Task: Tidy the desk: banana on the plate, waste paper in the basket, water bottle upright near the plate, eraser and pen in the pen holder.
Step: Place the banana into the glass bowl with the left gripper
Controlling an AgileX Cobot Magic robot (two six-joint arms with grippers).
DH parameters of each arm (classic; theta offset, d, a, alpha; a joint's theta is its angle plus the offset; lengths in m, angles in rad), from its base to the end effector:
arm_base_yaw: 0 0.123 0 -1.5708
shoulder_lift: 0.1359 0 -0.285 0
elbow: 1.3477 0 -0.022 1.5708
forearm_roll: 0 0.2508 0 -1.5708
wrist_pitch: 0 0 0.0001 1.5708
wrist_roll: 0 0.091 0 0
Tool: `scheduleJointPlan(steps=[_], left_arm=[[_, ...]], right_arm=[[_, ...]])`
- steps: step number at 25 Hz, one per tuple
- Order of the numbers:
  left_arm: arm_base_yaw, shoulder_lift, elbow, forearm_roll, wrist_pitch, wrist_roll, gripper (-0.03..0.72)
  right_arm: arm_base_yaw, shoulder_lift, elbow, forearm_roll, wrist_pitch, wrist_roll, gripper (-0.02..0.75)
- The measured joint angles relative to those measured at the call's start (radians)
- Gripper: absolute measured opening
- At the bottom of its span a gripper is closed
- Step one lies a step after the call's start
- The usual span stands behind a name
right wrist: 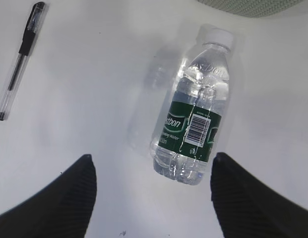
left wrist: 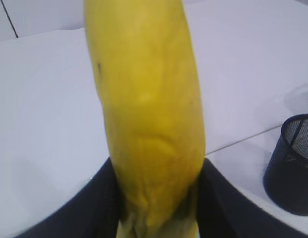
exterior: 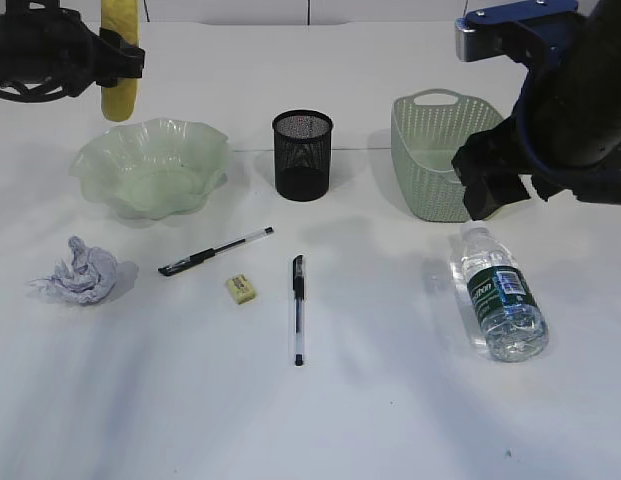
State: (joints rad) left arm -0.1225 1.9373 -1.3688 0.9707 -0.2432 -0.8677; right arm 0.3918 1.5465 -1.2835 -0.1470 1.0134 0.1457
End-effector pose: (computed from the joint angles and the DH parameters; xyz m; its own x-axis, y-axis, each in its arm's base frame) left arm 0.4481 -0.0733 0.2462 -0.3045 0.1253 -0.9443 0.3340 0.9424 0.0173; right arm 0.2968 0.1104 0.3004 -0.8768 -0.2898 -0.3838 -0.2771 0.9567 -0.0894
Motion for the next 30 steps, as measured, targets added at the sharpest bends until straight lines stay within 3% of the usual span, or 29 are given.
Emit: scheduleJointPlan(steps=[8,18,22,30], left_arm=[[0.0,0.108,-0.089,0.419,0.015,0.004,0.287],[0.0,0.172,-0.106,0.756,0.057,0.004,0.286],[0.0,0.187,-0.106,0.85,0.057,0.004,0.287],[0.0,0.2,-0.106,0.874,0.084,0.005,0.287]], right_arm=[[0.0,0.0,0.0,-0.029,0.0,-0.002,0.533],[0.0,0.0,0.0,-0.04,0.0,-0.006,0.533],[0.0,0.0,0.0,-0.04,0.0,-0.006,0.533],[0.0,0.0,0.0,-0.042,0.0,-0.01,0.533]])
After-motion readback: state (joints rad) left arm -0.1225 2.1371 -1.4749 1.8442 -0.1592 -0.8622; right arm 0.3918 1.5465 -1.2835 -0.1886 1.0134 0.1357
